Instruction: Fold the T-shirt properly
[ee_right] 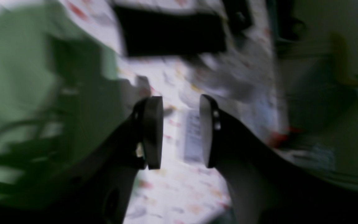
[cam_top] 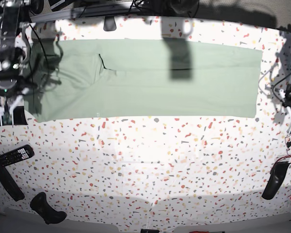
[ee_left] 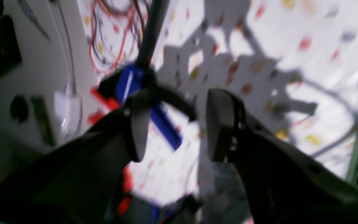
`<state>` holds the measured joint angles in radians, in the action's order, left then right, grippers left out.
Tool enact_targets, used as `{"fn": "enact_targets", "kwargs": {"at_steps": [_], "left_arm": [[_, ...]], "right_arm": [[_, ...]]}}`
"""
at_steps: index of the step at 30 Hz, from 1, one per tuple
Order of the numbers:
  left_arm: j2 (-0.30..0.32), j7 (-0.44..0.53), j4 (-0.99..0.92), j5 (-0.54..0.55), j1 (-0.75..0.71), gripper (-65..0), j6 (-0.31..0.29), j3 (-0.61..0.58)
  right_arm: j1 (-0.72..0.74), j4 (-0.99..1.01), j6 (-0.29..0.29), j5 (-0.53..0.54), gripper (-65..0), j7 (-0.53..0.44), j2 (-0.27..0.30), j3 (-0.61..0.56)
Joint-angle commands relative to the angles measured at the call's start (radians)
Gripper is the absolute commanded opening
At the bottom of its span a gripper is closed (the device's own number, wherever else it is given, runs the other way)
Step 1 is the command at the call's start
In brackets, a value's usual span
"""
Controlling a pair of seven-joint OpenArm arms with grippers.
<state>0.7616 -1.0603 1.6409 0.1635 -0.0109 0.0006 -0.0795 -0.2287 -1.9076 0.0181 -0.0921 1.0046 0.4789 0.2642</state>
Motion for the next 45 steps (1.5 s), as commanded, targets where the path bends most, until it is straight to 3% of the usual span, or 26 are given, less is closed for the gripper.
{"fn": "enact_targets", "kwargs": {"at_steps": [1,4,6,9,15,20,23,26,31,34,37,41,43,45], "left_arm": [[0.001,0.043,0.015,0.017,0.014,-38.1,0.010,0.008],[-0.055,0.066,0.015,0.055,0.011,-38.1,0.009,0.008],[-0.077,0.067,0.015,0.076,-0.001,-38.1,0.012,0.008],[-0.088,0.061,0.015,0.242,-0.020,-38.1,0.033,0.008],[-0.127,0.097,0.027,0.292,-0.023,-38.1,0.012,0.033],[-0.169,0.087,0.041,0.434,-0.023,-38.1,-0.132,0.159],[-0.168,0.030,0.041,0.499,-0.030,-38.1,-0.182,0.243],[-0.158,0.029,0.041,0.601,-0.074,-38.1,-0.236,0.340],[-0.166,0.028,0.041,0.825,-0.198,-38.1,-0.402,0.455],[-0.166,0.028,0.041,0.898,-0.251,-38.1,-0.477,0.460],[-0.165,0.035,0.041,0.813,-0.253,-38.1,-0.461,0.459],[-0.166,0.074,0.041,0.692,-0.253,-38.1,-0.315,0.460],[-0.166,0.063,0.041,0.648,-0.253,-38.1,-0.241,0.460],[-0.166,0.065,0.041,0.610,-0.255,-38.1,-0.211,0.459]], "right_arm": [[0.021,-0.018,0.013,0.041,-45.7,-0.033,0.016,0.006],[0.047,-0.018,0.084,0.174,-45.7,-0.057,0.016,0.006],[0.048,-0.018,0.091,0.180,-45.7,-0.047,0.017,0.006],[0.034,-0.021,0.104,0.184,-45.7,-0.078,0.016,0.006],[-0.081,-0.053,0.309,0.419,-45.7,-0.315,0.010,0.006],[-0.125,-0.060,0.452,0.551,-45.7,-0.298,-0.084,0.011],[-0.142,-0.086,0.533,0.638,-45.7,-0.247,-0.159,0.031],[-0.186,-0.150,0.616,0.650,-45.7,-0.241,-0.241,0.068],[-0.280,-0.247,0.665,0.650,-45.7,-0.210,-0.343,0.164],[-0.354,-0.286,0.680,0.650,-45.8,-0.193,-0.360,0.216],[-0.439,-0.335,0.680,0.654,-45.8,-0.073,-0.320,0.242],[-0.592,-0.394,0.680,0.710,-46.0,-0.062,-0.216,0.255],[-0.645,-0.406,0.680,0.721,-48.9,-0.061,-0.196,0.256],[-0.671,-0.406,0.680,0.716,-51.9,-0.053,-0.198,0.257]]}}
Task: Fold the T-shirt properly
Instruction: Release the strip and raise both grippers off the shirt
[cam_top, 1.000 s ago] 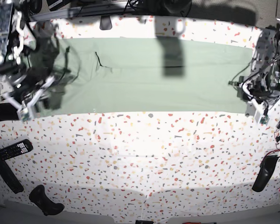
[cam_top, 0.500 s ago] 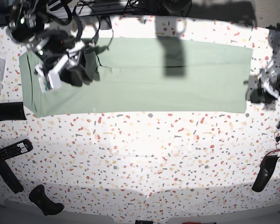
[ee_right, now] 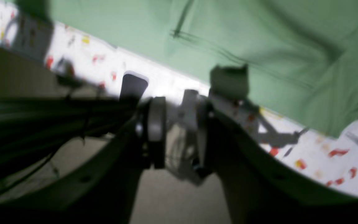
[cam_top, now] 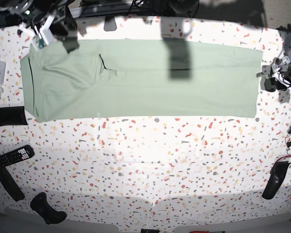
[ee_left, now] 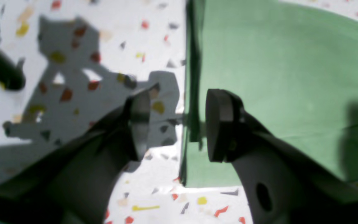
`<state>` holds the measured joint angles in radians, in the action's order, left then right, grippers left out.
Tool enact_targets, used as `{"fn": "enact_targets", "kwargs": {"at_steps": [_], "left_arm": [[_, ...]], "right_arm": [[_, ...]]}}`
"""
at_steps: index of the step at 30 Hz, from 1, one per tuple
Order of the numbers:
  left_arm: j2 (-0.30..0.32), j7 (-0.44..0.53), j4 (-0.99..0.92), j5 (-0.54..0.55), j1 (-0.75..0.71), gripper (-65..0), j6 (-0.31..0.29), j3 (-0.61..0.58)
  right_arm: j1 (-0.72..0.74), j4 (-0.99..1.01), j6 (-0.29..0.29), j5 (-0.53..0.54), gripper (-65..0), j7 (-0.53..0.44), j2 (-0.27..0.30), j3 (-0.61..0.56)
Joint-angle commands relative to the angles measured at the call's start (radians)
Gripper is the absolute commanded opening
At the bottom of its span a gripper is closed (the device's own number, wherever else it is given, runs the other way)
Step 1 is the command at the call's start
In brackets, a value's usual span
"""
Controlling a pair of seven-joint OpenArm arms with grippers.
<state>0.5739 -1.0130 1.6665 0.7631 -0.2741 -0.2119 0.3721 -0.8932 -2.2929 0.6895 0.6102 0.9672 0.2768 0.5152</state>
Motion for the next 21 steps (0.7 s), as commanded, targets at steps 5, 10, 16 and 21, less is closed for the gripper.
{"fn": "enact_targets", "kwargs": {"at_steps": [5,10,16,21], "left_arm": [[0.023,0.029,0.015,-0.039,0.011,-38.1,0.003,0.008],[0.022,0.026,0.015,0.009,0.010,-25.6,-0.087,0.007],[0.023,-0.040,-0.014,0.154,0.011,-25.0,-0.144,0.007],[0.023,0.020,-0.151,0.236,0.013,-25.1,-0.277,0.007]], "right_arm": [[-0.010,-0.021,0.009,0.014,-51.8,0.002,0.003,0.008],[-0.010,-0.021,0.009,0.014,-51.8,0.003,0.004,0.008],[-0.009,-0.021,0.009,0.015,-51.8,0.003,0.004,0.008],[-0.002,-0.021,0.009,0.019,-51.8,0.010,0.006,0.008]]}}
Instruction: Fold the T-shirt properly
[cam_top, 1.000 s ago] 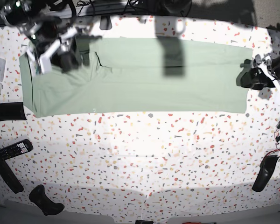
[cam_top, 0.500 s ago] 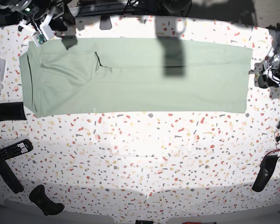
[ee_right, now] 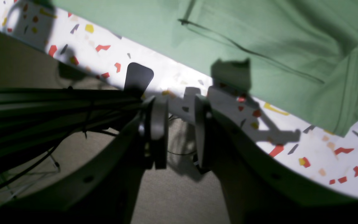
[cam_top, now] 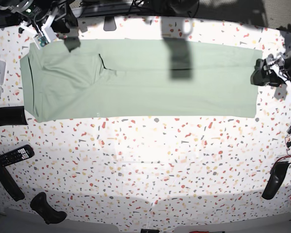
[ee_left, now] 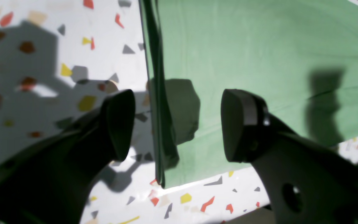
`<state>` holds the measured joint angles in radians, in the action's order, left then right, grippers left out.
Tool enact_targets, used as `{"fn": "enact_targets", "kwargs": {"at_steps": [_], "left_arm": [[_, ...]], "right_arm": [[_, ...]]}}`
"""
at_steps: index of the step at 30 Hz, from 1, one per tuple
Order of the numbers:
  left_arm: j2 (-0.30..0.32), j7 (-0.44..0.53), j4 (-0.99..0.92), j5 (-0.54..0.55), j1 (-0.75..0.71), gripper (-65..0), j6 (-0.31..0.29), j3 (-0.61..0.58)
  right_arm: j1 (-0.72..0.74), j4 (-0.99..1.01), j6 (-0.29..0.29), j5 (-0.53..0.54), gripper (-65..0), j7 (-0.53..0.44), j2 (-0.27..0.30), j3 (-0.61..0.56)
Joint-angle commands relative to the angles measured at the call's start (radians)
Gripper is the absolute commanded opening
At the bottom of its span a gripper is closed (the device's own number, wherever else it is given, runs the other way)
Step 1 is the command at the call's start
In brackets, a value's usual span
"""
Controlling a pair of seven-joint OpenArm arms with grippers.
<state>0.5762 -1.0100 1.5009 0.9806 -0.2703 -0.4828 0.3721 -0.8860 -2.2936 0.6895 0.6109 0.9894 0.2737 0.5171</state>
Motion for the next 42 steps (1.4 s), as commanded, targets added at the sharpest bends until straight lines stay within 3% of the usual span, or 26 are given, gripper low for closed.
{"fn": "enact_targets", "kwargs": {"at_steps": [1,8,15,23,27,33,35,37,39,42], "left_arm": [[0.020,0.018,-0.019,0.043,0.012,-25.1,-0.009,0.007],[0.020,-0.126,-0.219,0.284,0.061,-25.1,-0.087,0.007],[0.020,-0.290,-0.252,0.503,0.059,-25.1,-0.088,0.007],[0.020,-0.291,-0.252,0.503,0.060,-25.0,-0.179,0.007],[0.019,-0.202,-0.252,0.496,0.059,-25.0,-0.183,0.007],[0.019,-0.193,-0.252,0.475,0.059,-25.0,-0.184,0.007],[0.019,-0.161,-0.252,0.401,0.059,-25.0,-0.183,0.007],[0.019,-0.085,-0.252,0.280,0.057,-25.0,-0.146,0.007],[0.016,-0.047,-0.252,0.196,0.057,-25.0,-0.063,0.007],[-0.002,-0.080,-0.252,0.191,0.057,-25.0,-0.033,0.007]], "right_arm": [[-0.009,-0.020,0.009,0.018,-51.8,-0.012,0.009,0.006],[-0.009,-0.020,0.009,0.019,-51.8,-0.012,0.009,0.006],[-0.009,-0.020,0.009,0.022,-51.8,-0.012,0.009,0.006],[-0.008,-0.020,0.009,0.022,-51.8,-0.012,0.009,0.006],[-0.008,-0.020,0.009,0.022,-51.8,-0.012,0.009,0.006],[-0.008,-0.020,0.009,0.022,-51.8,-0.013,0.009,0.006],[-0.009,-0.020,0.009,0.022,-51.8,-0.013,0.009,0.006],[-0.008,-0.020,0.009,0.022,-51.8,-0.013,0.009,0.006],[-0.008,-0.020,0.009,0.022,-51.8,-0.013,0.009,0.006],[-0.008,-0.020,0.009,0.023,-51.8,-0.013,0.009,0.006]]}}
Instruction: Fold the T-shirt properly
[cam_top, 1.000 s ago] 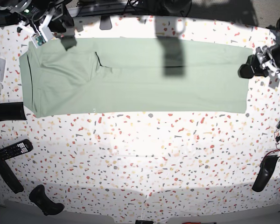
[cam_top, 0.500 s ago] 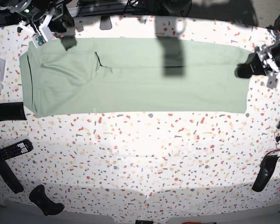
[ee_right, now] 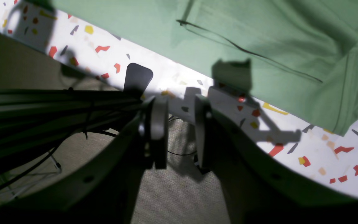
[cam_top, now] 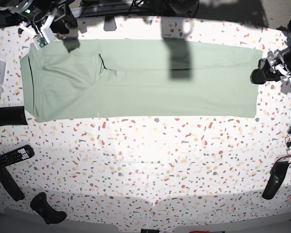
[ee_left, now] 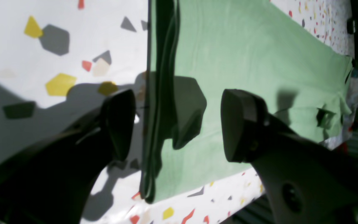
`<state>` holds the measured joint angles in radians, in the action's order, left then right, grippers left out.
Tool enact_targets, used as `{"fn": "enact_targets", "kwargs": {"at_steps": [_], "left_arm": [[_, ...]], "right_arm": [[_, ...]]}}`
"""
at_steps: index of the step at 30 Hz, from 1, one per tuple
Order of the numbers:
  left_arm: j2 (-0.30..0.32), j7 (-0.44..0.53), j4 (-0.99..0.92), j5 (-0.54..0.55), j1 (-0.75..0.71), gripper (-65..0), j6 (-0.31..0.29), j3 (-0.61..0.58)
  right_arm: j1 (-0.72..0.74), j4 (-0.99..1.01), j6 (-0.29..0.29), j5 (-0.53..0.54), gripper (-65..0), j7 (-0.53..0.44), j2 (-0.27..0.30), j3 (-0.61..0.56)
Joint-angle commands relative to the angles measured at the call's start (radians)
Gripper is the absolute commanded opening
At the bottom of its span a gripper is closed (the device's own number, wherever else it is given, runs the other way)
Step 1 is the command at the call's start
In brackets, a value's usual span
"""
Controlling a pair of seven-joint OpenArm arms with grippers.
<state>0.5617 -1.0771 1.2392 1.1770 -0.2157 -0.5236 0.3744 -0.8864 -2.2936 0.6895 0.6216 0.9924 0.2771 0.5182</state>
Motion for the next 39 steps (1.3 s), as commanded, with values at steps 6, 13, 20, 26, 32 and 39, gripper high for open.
{"fn": "enact_targets", "kwargs": {"at_steps": [6,13,20,26,32,39], "left_arm": [[-0.091,-0.065,0.010,-0.007,0.002,-25.0,-0.004,0.004],[-0.071,-0.074,0.010,-0.006,0.003,-25.0,-0.053,0.005],[-0.012,-0.074,0.010,0.047,0.003,-25.1,-0.053,0.005],[-0.013,-0.058,0.010,0.057,0.003,-40.0,-0.053,0.005],[-0.013,-0.028,0.010,0.057,0.003,-60.3,-0.053,0.005],[-0.013,0.003,0.010,0.053,0.003,-61.7,-0.053,0.005]], "right_arm": [[-0.008,-0.020,0.009,0.018,-51.8,-0.015,0.006,0.005],[-0.008,-0.020,0.009,0.018,-51.8,-0.015,0.006,0.005],[-0.007,-0.020,0.009,0.019,-51.8,-0.016,0.006,0.005],[-0.005,-0.020,0.009,0.019,-51.8,-0.016,0.006,0.005],[-0.005,-0.020,0.009,0.019,-51.8,-0.016,0.006,0.005],[-0.005,-0.020,0.009,0.019,-51.8,-0.016,0.005,0.005]]}}
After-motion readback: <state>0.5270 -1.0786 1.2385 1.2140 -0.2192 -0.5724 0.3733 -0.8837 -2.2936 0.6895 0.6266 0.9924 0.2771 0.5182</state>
